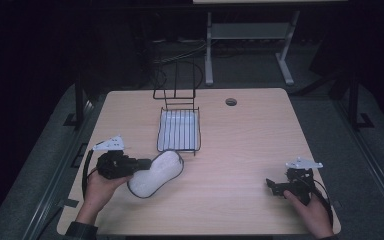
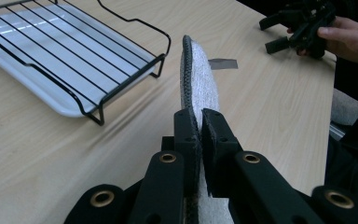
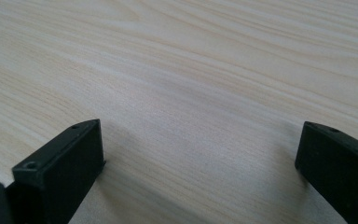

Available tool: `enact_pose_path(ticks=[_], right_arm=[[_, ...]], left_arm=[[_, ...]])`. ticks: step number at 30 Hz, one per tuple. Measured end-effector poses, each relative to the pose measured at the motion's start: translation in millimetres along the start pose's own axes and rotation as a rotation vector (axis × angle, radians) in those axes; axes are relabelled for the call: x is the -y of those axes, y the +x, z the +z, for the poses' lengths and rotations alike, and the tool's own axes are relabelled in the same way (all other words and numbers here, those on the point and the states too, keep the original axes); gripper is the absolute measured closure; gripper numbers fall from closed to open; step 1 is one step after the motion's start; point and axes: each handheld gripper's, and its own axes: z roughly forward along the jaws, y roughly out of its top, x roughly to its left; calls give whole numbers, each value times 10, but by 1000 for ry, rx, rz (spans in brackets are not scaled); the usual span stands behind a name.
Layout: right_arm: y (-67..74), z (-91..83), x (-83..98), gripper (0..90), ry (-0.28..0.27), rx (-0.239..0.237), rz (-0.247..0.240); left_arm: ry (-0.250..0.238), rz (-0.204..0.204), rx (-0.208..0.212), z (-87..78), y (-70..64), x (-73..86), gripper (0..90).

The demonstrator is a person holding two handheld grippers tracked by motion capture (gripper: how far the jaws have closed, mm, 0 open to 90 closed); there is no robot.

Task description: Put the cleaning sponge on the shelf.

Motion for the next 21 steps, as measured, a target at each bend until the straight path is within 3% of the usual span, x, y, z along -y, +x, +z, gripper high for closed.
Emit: enact_pose_path(ticks=[21], right_arm=[[0,0,0,5,0,0,0]], left_arm=[[-41,-5,-10,129,299,-369,851]])
